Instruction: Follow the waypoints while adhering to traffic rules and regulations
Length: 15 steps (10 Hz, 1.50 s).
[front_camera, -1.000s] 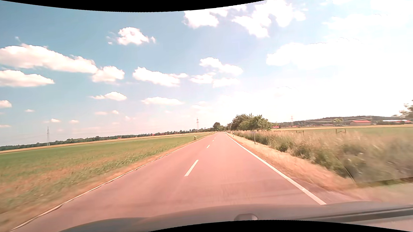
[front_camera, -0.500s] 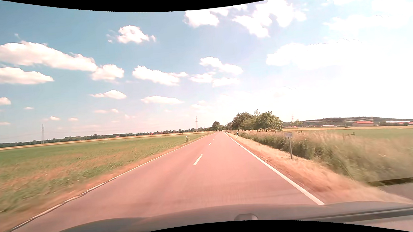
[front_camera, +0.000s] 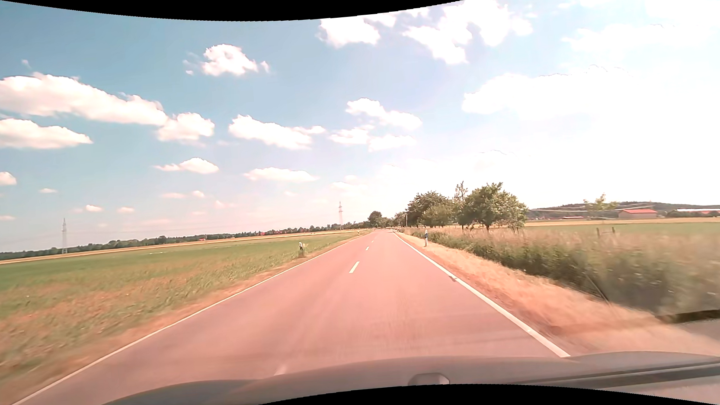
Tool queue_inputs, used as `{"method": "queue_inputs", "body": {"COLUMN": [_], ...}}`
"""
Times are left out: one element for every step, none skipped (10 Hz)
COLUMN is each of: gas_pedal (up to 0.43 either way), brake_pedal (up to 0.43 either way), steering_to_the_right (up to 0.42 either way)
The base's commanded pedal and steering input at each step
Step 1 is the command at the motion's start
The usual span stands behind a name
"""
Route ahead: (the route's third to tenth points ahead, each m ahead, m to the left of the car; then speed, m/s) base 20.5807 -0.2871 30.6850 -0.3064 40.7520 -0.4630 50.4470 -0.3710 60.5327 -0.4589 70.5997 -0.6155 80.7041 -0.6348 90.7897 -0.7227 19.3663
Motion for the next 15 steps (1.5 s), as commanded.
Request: {"method": "queue_inputs", "body": {"gas_pedal": [0.177, 0.177, 0.177, 0.177, 0.177, 0.177, 0.177, 0.177, 0.177, 0.177, 0.177, 0.177, 0.177, 0.177, 0.177], "brake_pedal": [0.0, 0.0, 0.0, 0.0, 0.0, 0.0, 0.0, 0.0, 0.0, 0.0, 0.0, 0.0, 0.0, 0.0, 0.0], "steering_to_the_right": [0.003, 0.003, 0.003, 0.003, 0.003, 0.003, 0.003, 0.003, 0.003, 0.003, 0.002, 0.002, 0.002, 0.002, 0.002]}}
